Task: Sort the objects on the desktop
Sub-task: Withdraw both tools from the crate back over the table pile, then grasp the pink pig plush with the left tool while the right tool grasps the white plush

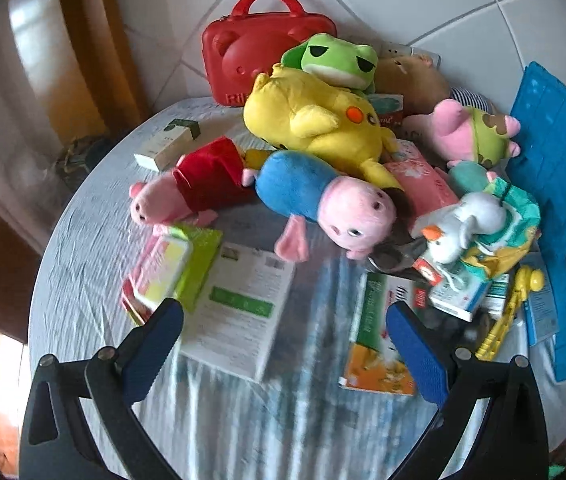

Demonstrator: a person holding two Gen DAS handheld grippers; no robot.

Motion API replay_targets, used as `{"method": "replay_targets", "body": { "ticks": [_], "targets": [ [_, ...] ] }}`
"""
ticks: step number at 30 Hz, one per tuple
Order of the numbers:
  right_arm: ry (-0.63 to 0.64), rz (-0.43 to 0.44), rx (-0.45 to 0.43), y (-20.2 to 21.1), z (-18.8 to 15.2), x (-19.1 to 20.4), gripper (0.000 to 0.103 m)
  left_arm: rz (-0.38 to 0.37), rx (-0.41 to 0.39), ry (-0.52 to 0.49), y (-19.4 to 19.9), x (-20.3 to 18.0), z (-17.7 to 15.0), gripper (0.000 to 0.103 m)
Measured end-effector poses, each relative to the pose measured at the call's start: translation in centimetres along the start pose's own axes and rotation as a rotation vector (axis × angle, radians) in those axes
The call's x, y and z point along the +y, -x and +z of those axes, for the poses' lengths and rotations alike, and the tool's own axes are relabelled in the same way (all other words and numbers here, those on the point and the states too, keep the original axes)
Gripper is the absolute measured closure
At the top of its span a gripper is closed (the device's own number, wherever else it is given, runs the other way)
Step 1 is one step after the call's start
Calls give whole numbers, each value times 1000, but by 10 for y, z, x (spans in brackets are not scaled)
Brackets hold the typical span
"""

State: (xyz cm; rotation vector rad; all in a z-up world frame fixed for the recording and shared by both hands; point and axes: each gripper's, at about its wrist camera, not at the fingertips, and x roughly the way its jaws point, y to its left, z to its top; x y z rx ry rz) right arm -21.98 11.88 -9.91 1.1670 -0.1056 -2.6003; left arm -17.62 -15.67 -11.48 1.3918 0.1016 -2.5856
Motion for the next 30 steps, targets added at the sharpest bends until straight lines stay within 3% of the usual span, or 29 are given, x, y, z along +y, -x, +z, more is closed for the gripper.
{"method": "replay_targets", "body": {
  "ticks": [4,9,18,27,30],
  "targets": [
    [-58,-38,32,-29,2,15,23,-23,19,-34,-22,14,14,0],
    [-116,-73,75,-63,6,24,23,-70,55,-79,-56,15,33,0],
    [-174,-121,148,-125,19,14,23,-139,106,-143,-111,-16,61,0],
    [-188,-157,190,-170,27,1,23,-177,101,-76,-138,-45,94,0],
    [-166,-168,188,-173,27,1,23,-141,122,-82,-155,-60,98,0]
  ]
}}
